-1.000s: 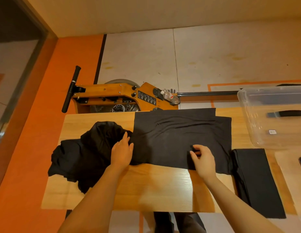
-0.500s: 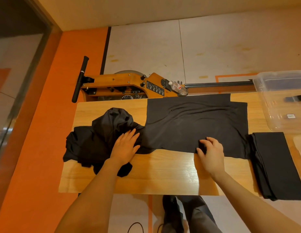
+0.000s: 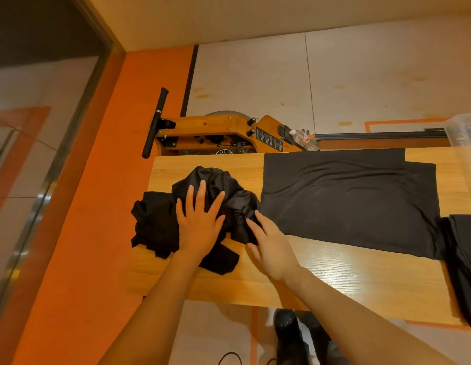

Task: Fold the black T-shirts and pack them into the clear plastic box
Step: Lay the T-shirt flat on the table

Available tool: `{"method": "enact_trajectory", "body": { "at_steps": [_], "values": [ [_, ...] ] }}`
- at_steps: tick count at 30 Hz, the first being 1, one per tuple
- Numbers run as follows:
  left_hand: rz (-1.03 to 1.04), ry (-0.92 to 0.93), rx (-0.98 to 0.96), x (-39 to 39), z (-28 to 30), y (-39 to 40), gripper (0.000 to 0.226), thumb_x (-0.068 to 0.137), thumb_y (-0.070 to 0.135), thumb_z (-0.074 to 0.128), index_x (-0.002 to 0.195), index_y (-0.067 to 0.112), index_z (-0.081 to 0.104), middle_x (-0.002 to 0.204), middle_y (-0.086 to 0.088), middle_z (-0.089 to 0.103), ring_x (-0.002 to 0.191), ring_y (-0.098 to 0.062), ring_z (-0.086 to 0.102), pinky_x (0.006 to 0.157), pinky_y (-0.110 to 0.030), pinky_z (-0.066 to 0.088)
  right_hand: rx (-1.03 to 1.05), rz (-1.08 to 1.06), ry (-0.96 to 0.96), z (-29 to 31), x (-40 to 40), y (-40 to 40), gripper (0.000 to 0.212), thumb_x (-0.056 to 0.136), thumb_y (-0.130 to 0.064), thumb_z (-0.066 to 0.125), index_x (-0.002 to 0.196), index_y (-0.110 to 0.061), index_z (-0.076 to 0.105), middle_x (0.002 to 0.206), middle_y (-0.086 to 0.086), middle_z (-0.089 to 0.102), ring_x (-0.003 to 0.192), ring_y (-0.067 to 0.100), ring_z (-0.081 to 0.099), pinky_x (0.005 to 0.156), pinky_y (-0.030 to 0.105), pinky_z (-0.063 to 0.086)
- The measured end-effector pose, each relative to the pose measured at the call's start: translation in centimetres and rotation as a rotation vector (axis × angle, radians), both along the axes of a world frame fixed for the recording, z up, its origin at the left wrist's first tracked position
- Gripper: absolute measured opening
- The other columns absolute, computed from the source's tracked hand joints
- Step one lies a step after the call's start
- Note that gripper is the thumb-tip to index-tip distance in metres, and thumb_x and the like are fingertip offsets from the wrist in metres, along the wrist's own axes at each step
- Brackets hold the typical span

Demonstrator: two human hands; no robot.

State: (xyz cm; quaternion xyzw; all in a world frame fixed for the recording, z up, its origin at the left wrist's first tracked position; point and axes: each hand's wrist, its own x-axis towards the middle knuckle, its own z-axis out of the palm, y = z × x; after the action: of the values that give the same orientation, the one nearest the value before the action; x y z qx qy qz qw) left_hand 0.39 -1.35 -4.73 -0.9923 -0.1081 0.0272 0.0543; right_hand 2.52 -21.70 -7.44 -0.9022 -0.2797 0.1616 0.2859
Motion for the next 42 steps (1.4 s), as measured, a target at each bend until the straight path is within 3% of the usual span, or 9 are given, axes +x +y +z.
{"method": "enact_trajectory", "body": {
  "at_steps": [4,6,13,18,24,33,37,40,42],
  "values": [
    [0.225,0.211,-0.103,-0.1,-1.2,1.9,0.066,0.093,0.064,0.03,0.146,0.051,-0.008,0.158,-0.006,-0.024,0.145,-0.04,-0.016,0.11,-0.067,0.012,-0.122,0.094,0.085,-0.2,0.0,3.6,0.067,0.101,-0.035,0.046,0.157,-0.019,0.014,0.165,0.007,0.003,0.151,0.025,0.004,0.122,0.038,0.016],
    [0.279,0.297,-0.22,0.1,-1.6,2.9,0.065,0.094,0.065,0.027,0.145,0.054,-0.012,0.156,-0.001,-0.03,0.145,-0.038,-0.017,0.112,-0.066,0.017,-0.209,0.085,0.114,-0.3,-0.1,4.6,0.068,0.102,-0.041,0.042,0.157,-0.019,0.009,0.165,0.007,-0.003,0.151,0.027,0.0,0.121,0.04,0.014],
    [0.23,0.389,-0.363,2.4,-2.4,5.4,0.062,0.094,0.064,0.029,0.146,0.056,-0.005,0.159,0.006,-0.022,0.146,-0.035,-0.015,0.111,-0.063,0.019,-0.274,0.0,0.071,-0.5,-0.1,7.1,0.067,0.1,-0.051,0.039,0.155,-0.019,0.021,0.164,0.012,0.01,0.148,0.034,0.014,0.117,0.044,0.022],
    [0.163,0.378,-0.37,3.6,-3.0,6.9,0.059,0.095,0.063,0.029,0.146,0.056,0.0,0.16,0.007,-0.019,0.146,-0.034,-0.017,0.113,-0.061,0.018,-0.352,-0.066,0.079,0.0,-1.0,9.3,0.071,0.086,-0.055,0.064,0.141,-0.012,0.051,0.149,0.019,0.043,0.129,0.038,0.048,0.1,0.047,0.045],
    [0.051,0.37,-0.329,4.6,-3.1,9.1,0.058,0.096,0.059,0.029,0.147,0.053,0.001,0.161,0.005,-0.015,0.146,-0.033,-0.017,0.115,-0.054,0.023,-0.277,-0.03,0.19,0.3,-1.6,11.4,0.078,0.099,-0.054,0.041,0.156,-0.013,0.01,0.164,0.013,-0.001,0.148,0.032,0.009,0.117,0.042,0.022],
    [0.036,0.338,-0.317,5.4,-2.9,11.7,0.059,0.097,0.053,0.033,0.15,0.048,0.007,0.162,0.004,-0.013,0.146,-0.033,-0.017,0.105,-0.046,0.039,-0.17,0.04,0.288,0.0,-0.1,14.1,0.08,0.097,-0.056,0.043,0.157,-0.016,0.009,0.163,0.011,0.004,0.143,0.034,0.018,0.113,0.041,0.033],
    [0.06,0.296,-0.357,5.0,-2.4,11.3,0.059,0.096,0.056,0.034,0.15,0.047,0.011,0.162,0.002,-0.009,0.147,-0.032,-0.014,0.105,-0.048,0.04,-0.07,0.025,0.322,0.2,0.4,13.0,0.072,0.098,-0.05,0.047,0.155,-0.016,0.02,0.162,0.01,0.014,0.143,0.031,0.022,0.113,0.04,0.032],
    [0.109,0.215,-0.424,4.3,-2.0,9.8,0.059,0.094,0.062,0.03,0.149,0.05,0.014,0.162,0.003,-0.006,0.148,-0.029,-0.01,0.11,-0.056,0.032,0.02,-0.044,0.306,0.8,0.8,10.8,0.059,0.101,-0.041,0.047,0.151,-0.016,0.033,0.159,0.007,0.026,0.143,0.028,0.027,0.115,0.036,0.027],
    [0.184,0.148,-0.424,3.8,-1.7,8.3,0.058,0.094,0.063,0.028,0.148,0.05,0.015,0.162,0.003,-0.004,0.148,-0.027,-0.01,0.116,-0.059,0.012,0.058,-0.101,0.281,0.8,1.0,9.0,0.052,0.102,-0.036,0.044,0.15,-0.016,0.037,0.156,0.004,0.031,0.143,0.024,0.029,0.116,0.032,0.025]
  ]
}}
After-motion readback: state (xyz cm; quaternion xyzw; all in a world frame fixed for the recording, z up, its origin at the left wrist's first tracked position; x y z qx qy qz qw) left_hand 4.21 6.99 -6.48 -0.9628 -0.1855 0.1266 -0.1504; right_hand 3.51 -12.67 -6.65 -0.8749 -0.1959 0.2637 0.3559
